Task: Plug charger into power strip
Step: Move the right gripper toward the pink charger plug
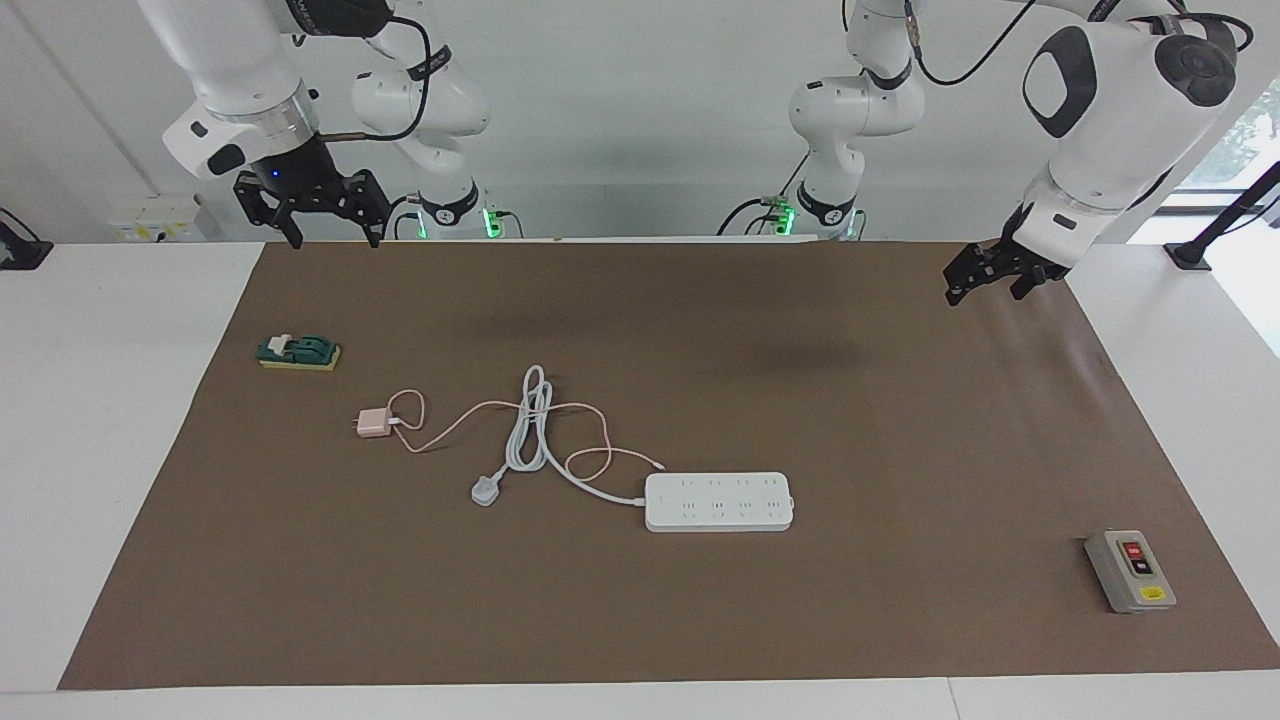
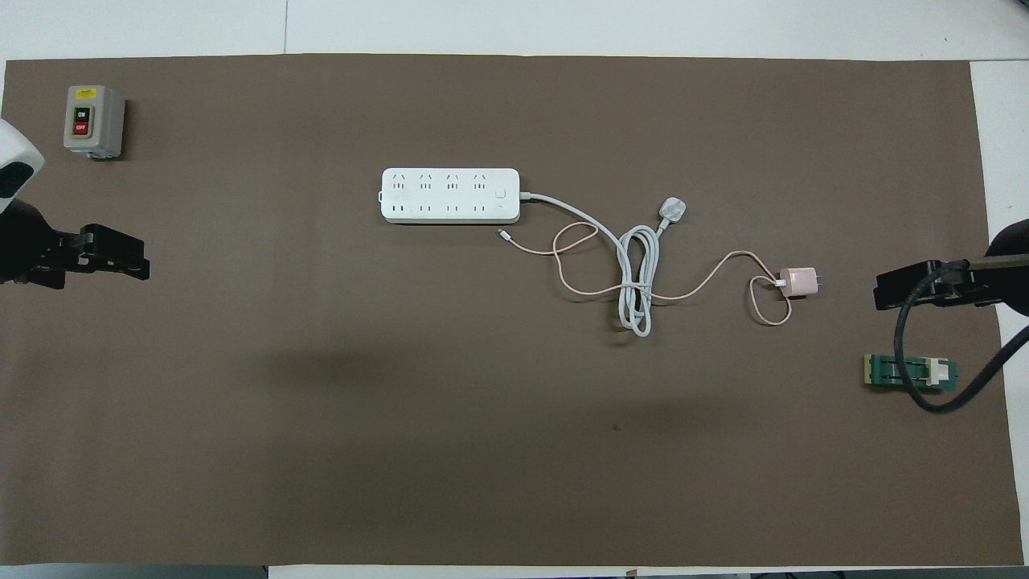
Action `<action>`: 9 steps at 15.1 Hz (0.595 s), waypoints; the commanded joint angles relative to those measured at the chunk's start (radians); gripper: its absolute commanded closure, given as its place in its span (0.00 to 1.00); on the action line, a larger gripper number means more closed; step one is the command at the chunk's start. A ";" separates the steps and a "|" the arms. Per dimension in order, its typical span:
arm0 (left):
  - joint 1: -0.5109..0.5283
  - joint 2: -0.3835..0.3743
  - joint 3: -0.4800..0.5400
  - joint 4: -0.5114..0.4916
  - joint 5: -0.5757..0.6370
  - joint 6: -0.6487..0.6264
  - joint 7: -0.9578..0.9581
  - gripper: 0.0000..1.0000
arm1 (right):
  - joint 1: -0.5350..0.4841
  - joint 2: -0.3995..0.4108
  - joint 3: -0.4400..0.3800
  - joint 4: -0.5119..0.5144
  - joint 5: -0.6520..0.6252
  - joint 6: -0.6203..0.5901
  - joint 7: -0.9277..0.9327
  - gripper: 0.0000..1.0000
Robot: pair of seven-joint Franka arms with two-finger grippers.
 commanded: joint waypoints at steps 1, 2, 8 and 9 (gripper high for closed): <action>0.000 -0.025 0.004 -0.028 -0.009 0.016 0.003 0.00 | -0.021 -0.012 0.006 -0.017 0.023 0.001 0.016 0.00; 0.000 -0.025 0.004 -0.028 -0.009 0.016 0.003 0.00 | -0.021 -0.010 0.006 -0.012 0.023 0.002 0.013 0.00; 0.000 -0.025 0.004 -0.028 -0.009 0.016 0.003 0.00 | -0.035 -0.010 0.004 -0.014 0.023 -0.009 0.010 0.00; 0.000 -0.025 0.004 -0.028 -0.009 0.016 0.003 0.00 | -0.049 -0.010 0.004 -0.015 0.023 -0.007 0.011 0.00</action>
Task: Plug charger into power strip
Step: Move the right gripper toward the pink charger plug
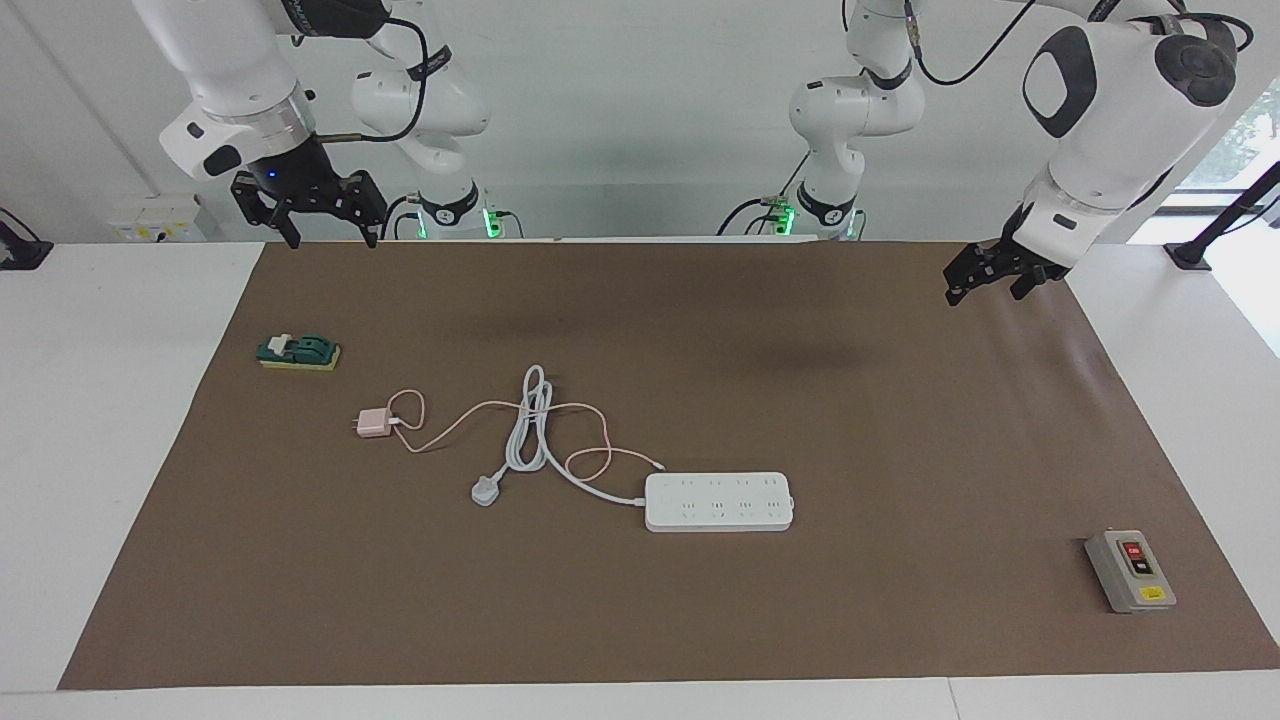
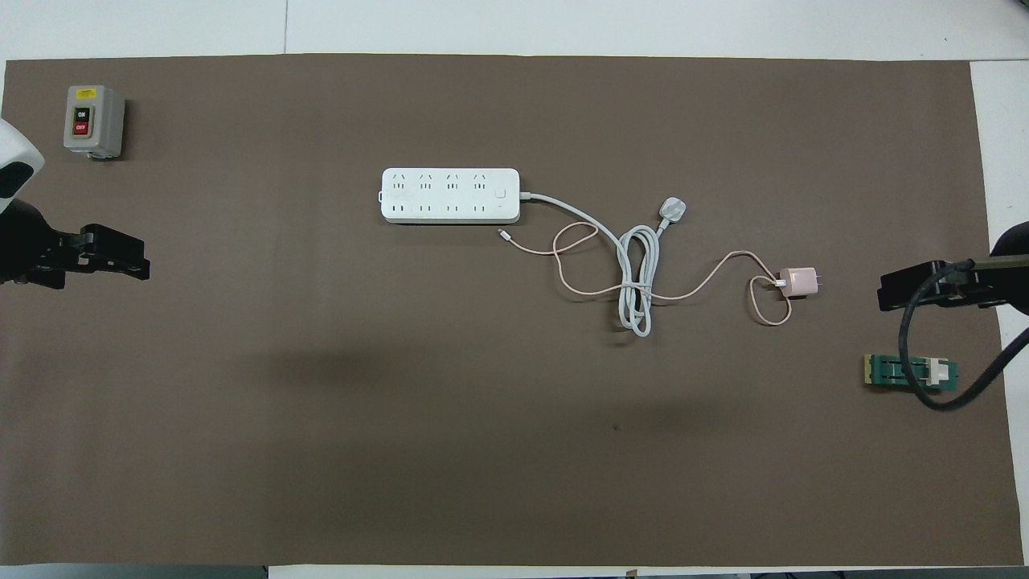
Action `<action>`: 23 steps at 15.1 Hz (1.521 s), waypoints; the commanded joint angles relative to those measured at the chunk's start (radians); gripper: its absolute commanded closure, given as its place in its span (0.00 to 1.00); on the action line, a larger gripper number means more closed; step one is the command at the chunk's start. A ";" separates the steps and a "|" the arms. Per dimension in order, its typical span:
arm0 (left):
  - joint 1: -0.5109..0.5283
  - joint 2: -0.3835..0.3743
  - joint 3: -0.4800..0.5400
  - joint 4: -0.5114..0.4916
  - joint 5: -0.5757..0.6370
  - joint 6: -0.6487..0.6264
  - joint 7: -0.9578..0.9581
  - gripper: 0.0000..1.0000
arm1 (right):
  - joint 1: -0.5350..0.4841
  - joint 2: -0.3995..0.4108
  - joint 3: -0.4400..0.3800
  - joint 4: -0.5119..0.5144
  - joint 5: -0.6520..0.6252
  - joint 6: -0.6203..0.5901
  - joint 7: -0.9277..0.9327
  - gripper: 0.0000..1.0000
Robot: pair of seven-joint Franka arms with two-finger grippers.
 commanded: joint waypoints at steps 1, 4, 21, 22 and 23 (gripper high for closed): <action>0.000 -0.025 0.004 -0.028 -0.009 0.016 0.003 0.00 | -0.038 -0.010 0.005 -0.012 0.023 0.000 0.017 0.00; 0.000 -0.025 0.004 -0.028 -0.009 0.016 0.003 0.00 | -0.035 -0.012 0.005 -0.020 0.023 0.022 0.096 0.00; 0.000 -0.025 0.004 -0.028 -0.009 0.016 0.003 0.00 | -0.043 -0.027 0.007 -0.076 0.029 0.133 1.088 0.00; 0.000 -0.025 0.004 -0.028 -0.009 0.016 0.003 0.00 | -0.046 -0.024 0.005 -0.075 0.049 0.153 1.091 0.00; 0.000 -0.025 0.004 -0.028 -0.009 0.015 0.003 0.00 | -0.057 -0.020 0.004 -0.075 0.088 0.173 1.121 0.00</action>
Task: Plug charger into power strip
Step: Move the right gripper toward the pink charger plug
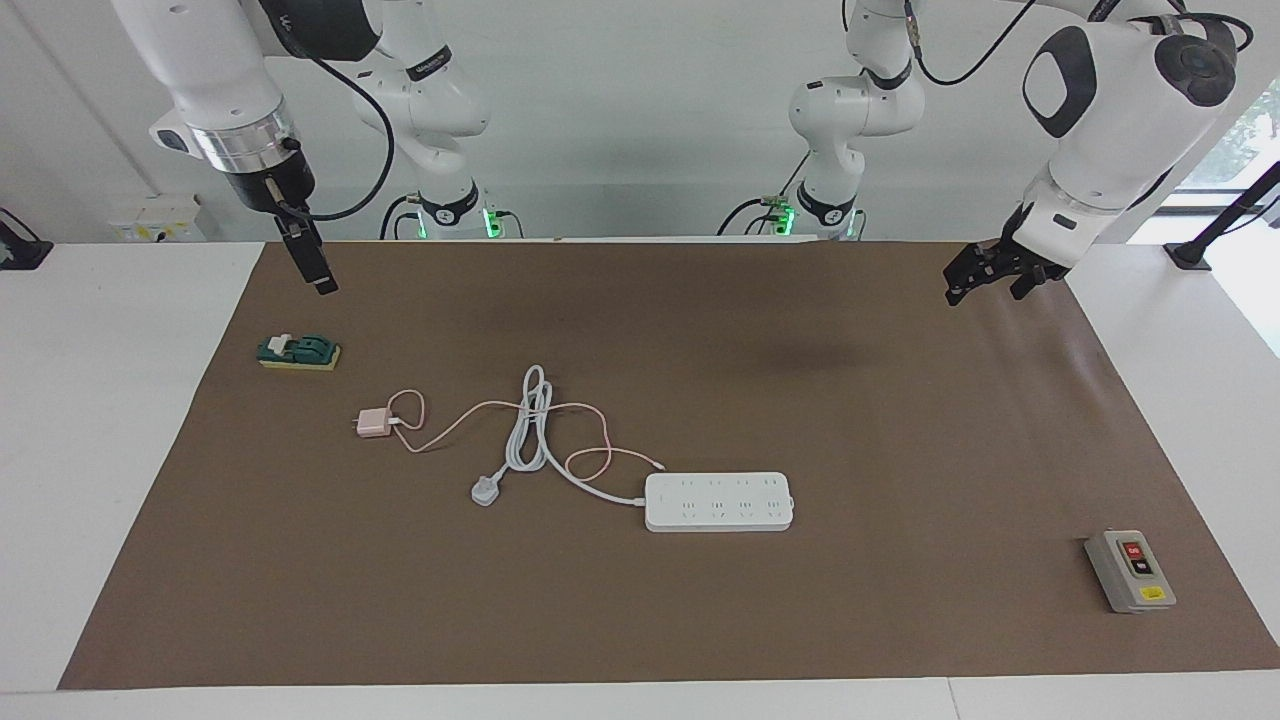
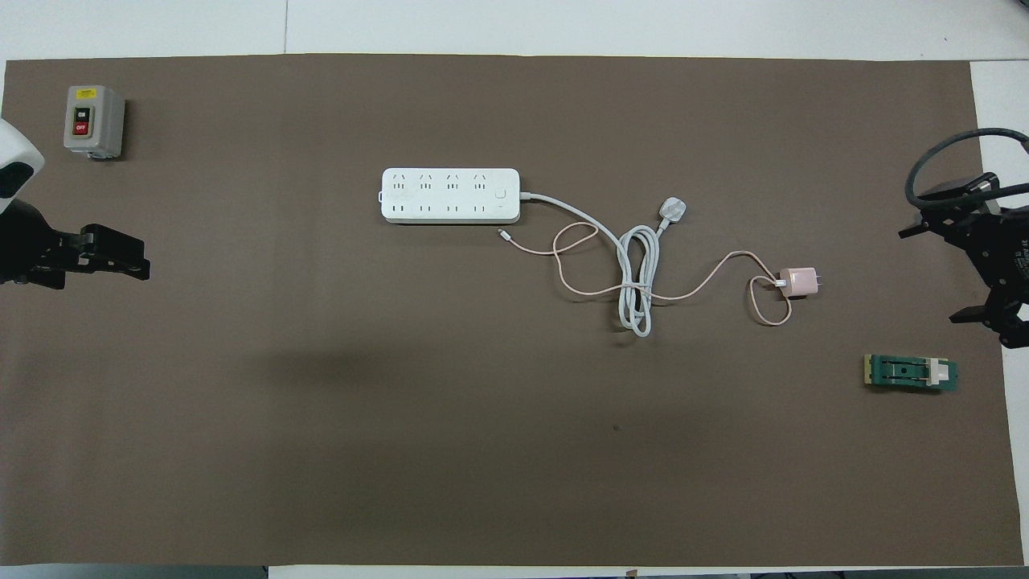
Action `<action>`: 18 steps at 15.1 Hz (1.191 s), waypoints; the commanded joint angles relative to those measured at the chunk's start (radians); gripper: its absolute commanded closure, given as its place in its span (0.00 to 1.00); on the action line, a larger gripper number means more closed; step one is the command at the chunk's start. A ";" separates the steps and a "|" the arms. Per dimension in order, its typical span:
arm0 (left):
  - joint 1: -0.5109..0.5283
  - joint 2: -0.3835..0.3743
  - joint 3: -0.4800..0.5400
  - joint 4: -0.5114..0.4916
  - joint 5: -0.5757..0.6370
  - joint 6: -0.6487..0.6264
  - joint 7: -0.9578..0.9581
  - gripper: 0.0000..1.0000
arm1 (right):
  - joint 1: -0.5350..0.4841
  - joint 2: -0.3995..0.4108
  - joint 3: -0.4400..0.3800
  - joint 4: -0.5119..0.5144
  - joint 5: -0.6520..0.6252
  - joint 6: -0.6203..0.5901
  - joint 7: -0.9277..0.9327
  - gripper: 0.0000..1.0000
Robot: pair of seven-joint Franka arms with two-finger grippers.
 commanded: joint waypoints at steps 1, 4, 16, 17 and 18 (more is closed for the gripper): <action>0.000 -0.025 0.004 -0.028 -0.009 0.016 0.002 0.00 | -0.045 -0.012 0.006 -0.024 0.081 0.041 0.094 0.00; 0.000 -0.025 0.004 -0.028 -0.009 0.016 0.003 0.00 | -0.073 0.025 0.006 -0.024 0.132 0.050 0.127 0.00; 0.000 -0.025 0.004 -0.026 -0.009 0.016 0.002 0.00 | -0.154 0.304 0.006 0.023 0.270 0.136 0.031 0.00; 0.000 -0.025 0.004 -0.026 -0.009 0.016 0.002 0.00 | -0.154 0.318 0.006 0.025 0.270 0.142 0.002 0.00; 0.000 -0.025 0.004 -0.028 -0.009 0.016 0.002 0.00 | -0.156 0.338 0.006 0.023 0.270 0.182 -0.014 0.00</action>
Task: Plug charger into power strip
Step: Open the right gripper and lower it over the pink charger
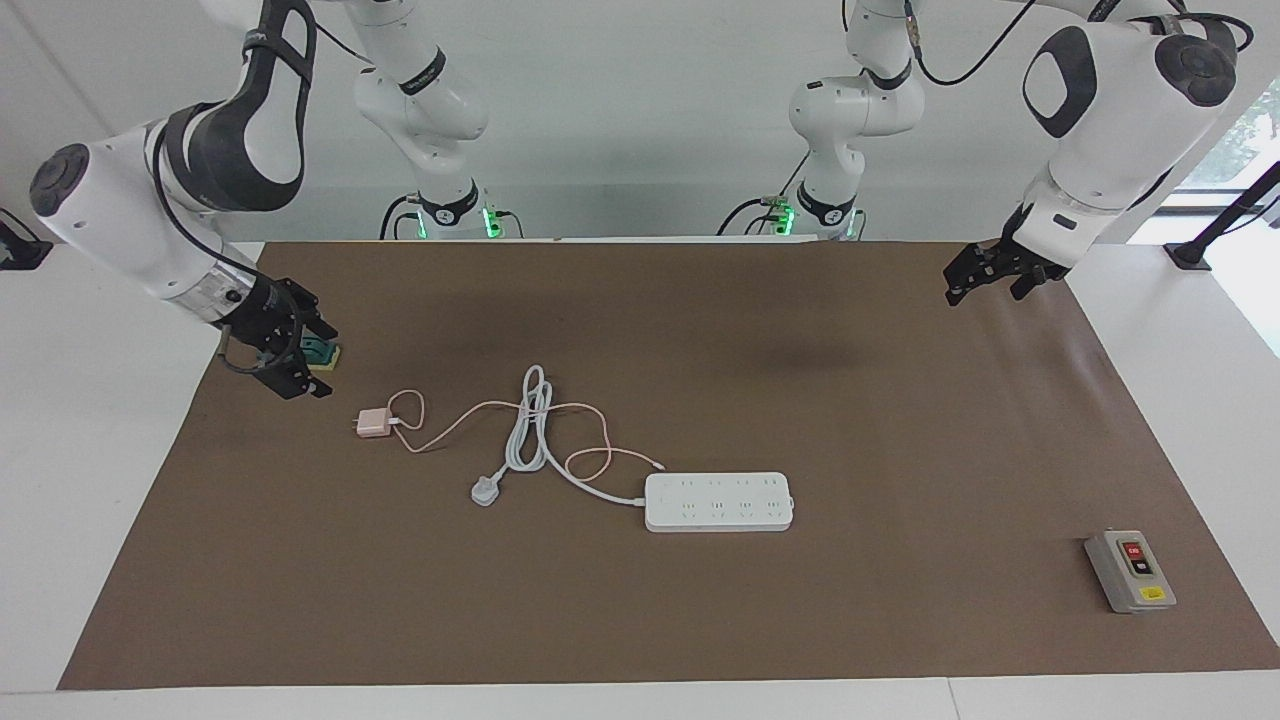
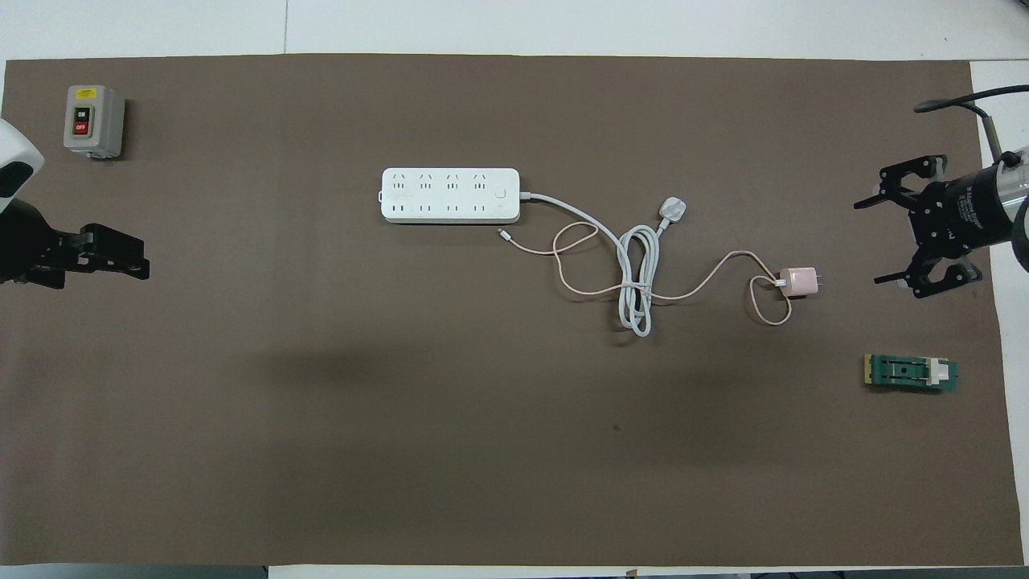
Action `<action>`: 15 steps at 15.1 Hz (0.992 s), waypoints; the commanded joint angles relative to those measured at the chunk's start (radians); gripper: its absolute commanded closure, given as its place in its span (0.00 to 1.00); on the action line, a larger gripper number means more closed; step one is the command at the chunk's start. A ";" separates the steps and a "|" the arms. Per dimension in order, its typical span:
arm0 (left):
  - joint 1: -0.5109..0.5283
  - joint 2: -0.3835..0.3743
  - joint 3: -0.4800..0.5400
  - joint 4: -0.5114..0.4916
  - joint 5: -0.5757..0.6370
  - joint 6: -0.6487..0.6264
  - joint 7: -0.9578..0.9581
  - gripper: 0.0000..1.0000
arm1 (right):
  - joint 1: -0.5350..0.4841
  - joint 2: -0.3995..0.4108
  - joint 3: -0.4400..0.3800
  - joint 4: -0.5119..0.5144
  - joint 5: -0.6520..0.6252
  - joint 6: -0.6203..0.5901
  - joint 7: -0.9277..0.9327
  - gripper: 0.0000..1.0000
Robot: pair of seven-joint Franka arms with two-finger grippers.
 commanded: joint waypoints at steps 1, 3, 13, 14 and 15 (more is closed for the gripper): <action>0.000 -0.025 0.003 -0.026 -0.009 0.016 0.002 0.00 | -0.012 0.056 0.006 0.015 0.027 0.070 -0.065 0.00; 0.000 -0.025 0.003 -0.028 -0.009 0.016 0.002 0.00 | -0.038 0.089 0.006 0.014 0.050 0.084 -0.101 0.00; 0.000 -0.025 0.003 -0.028 -0.009 0.016 0.002 0.00 | -0.087 0.217 0.006 -0.011 0.180 0.032 -0.296 0.00; 0.000 -0.025 0.003 -0.026 -0.009 0.016 0.002 0.00 | -0.083 0.214 0.006 -0.014 0.180 0.023 -0.295 0.00; 0.000 -0.025 0.003 -0.028 -0.009 0.016 0.002 0.00 | -0.081 0.214 0.006 -0.014 0.180 0.023 -0.293 0.00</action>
